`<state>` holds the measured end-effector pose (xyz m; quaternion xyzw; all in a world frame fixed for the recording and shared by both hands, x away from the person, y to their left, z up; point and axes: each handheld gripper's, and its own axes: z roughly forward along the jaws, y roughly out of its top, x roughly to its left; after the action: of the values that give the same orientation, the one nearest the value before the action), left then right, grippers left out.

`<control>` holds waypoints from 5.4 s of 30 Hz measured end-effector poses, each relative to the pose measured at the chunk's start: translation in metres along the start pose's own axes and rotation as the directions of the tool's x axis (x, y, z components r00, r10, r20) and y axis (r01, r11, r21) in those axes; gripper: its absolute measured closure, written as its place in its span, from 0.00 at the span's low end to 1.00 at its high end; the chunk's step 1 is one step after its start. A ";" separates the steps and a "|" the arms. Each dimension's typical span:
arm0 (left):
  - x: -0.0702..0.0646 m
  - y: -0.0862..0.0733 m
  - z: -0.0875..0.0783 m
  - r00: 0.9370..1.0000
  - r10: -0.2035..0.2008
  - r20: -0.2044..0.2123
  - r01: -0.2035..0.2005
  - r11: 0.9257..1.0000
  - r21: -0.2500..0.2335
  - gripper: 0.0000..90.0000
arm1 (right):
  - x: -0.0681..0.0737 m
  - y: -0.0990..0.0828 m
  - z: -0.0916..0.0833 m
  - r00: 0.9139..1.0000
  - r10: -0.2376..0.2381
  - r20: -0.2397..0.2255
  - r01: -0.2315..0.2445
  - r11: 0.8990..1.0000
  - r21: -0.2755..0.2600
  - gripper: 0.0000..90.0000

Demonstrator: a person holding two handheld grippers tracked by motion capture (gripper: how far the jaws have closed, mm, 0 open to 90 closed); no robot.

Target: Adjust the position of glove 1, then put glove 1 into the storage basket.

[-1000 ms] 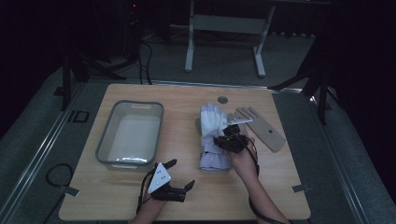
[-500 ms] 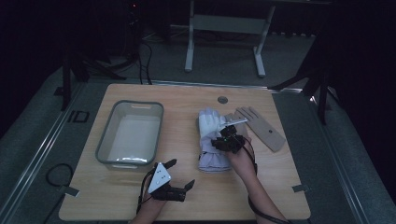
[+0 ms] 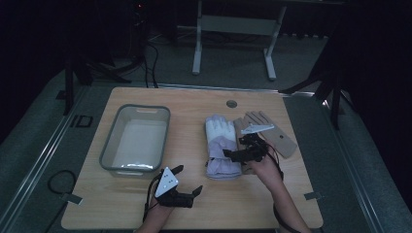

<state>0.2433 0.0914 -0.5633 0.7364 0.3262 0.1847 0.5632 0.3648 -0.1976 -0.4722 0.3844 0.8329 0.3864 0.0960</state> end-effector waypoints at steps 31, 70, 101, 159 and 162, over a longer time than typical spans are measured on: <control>-0.011 0.066 0.033 0.998 -0.057 -0.018 0.060 0.984 0.165 0.09 | -0.020 -0.032 -0.025 0.996 -0.084 -0.024 0.082 0.993 -0.080 0.11; 0.003 0.042 0.096 0.991 -0.044 -0.129 0.089 0.926 0.367 0.38 | -0.054 -0.046 0.056 0.914 0.356 -0.196 -0.337 0.933 0.127 0.70; 0.006 0.047 0.094 0.974 -0.228 0.016 0.187 0.834 0.519 0.74 | 0.021 -0.036 0.054 0.959 -0.117 0.258 0.095 0.991 0.094 0.87; 0.096 0.140 -0.039 0.996 -0.085 -0.028 0.087 0.830 0.551 0.83 | 0.118 0.092 0.060 0.972 -0.178 0.150 0.190 0.979 -0.071 0.89; 0.106 0.140 -0.053 0.995 -0.087 -0.042 0.095 0.828 0.552 0.83 | 0.129 0.102 0.068 0.973 -0.188 0.137 0.199 0.977 -0.075 0.89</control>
<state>0.3240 0.1805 -0.4248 0.8499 0.4046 0.0612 0.3319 0.3649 -0.0252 -0.4271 0.3208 0.8407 0.3858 0.2036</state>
